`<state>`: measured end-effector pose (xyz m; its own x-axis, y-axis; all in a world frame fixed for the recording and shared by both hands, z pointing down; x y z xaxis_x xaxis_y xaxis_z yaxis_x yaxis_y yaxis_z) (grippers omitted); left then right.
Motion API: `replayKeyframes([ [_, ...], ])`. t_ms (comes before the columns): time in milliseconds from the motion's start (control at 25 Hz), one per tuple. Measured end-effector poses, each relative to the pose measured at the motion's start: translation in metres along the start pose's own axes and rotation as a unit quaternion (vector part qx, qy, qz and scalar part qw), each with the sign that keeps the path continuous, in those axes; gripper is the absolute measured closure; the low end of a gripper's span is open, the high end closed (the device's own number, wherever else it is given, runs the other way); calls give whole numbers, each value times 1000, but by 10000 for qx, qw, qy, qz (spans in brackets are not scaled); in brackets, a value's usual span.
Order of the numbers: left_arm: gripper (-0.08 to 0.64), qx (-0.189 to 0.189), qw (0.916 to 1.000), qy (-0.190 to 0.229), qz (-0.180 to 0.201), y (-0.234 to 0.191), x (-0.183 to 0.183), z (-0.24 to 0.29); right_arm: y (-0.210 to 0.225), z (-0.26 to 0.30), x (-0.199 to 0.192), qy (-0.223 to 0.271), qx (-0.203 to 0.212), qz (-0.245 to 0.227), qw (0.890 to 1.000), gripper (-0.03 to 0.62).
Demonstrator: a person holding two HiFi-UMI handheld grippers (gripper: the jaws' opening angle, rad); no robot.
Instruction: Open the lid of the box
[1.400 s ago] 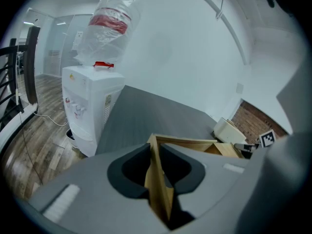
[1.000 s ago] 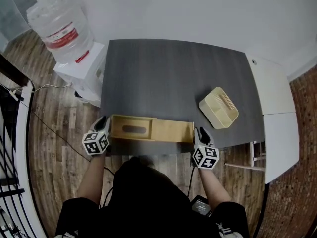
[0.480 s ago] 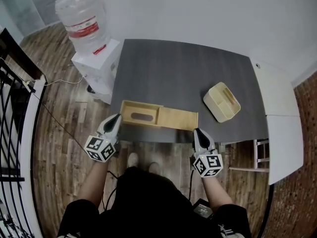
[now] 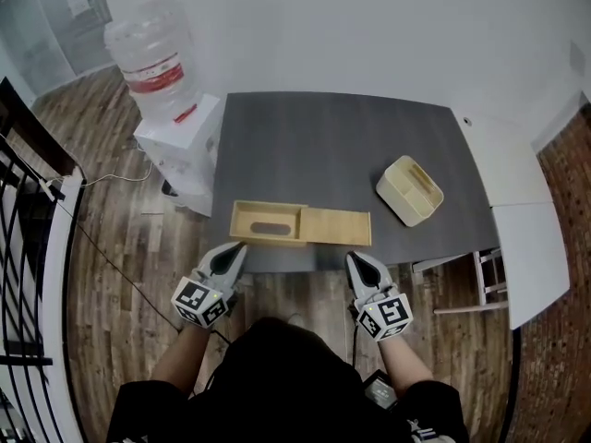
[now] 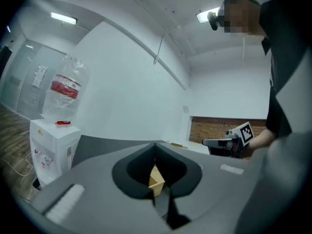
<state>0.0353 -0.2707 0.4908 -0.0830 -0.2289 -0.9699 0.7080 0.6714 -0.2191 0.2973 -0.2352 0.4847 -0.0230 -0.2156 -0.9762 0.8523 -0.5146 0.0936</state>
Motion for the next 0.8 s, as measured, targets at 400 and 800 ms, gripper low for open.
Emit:
replayKeyframes([
  [400,560,-158,9998,8,-75,-12,-3,-8,-6,3,-2,-7,-194,189,9996,591],
  [800,560,-169,9997,33,-169,-15,-3,-8,-6,6,-3,-83,-267,153,9995,591],
])
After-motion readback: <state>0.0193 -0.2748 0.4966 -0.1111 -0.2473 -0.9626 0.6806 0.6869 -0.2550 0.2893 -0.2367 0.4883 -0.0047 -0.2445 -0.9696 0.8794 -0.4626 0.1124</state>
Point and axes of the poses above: the fingertips, and each gripper's own axes: z forward along the fingers, y to its right, x out of its top, the point moved 3 cm from there along -z, backward along the fingers, and after that the axes turned 4 degrees about -y, right-handed, at the moved point
